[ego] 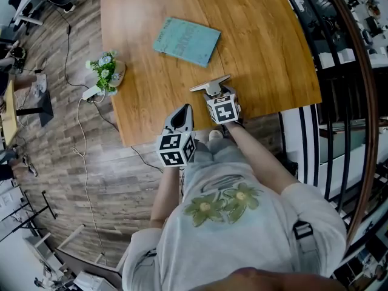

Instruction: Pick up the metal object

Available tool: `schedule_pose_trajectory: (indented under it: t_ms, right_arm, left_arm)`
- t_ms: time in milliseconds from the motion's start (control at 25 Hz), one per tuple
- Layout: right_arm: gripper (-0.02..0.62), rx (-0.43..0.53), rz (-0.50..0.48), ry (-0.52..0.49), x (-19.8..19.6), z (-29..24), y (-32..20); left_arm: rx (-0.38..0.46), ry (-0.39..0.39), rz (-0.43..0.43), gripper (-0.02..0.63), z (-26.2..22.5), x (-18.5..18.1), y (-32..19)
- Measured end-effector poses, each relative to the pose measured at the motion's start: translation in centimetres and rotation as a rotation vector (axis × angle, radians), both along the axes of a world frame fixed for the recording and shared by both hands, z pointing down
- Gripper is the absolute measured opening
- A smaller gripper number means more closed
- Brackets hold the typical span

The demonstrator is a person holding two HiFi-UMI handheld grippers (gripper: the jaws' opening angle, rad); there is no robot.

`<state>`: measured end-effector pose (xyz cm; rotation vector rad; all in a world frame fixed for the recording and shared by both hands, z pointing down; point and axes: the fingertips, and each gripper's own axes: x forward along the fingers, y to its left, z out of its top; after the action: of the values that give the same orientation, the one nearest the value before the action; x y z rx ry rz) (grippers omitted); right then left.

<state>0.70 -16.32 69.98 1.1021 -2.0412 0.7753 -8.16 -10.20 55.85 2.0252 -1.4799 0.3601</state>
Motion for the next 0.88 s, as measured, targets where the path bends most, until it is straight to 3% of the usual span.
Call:
schedule_pose_trajectory:
  t_ms: [880]
  right_arm:
    - [0.295,-0.001,0.042,0.027,-0.4,1.2,-0.8]
  left_arm:
    - [-0.025,-0.010,0.039,0.015,0.0,-0.7,-0.5]
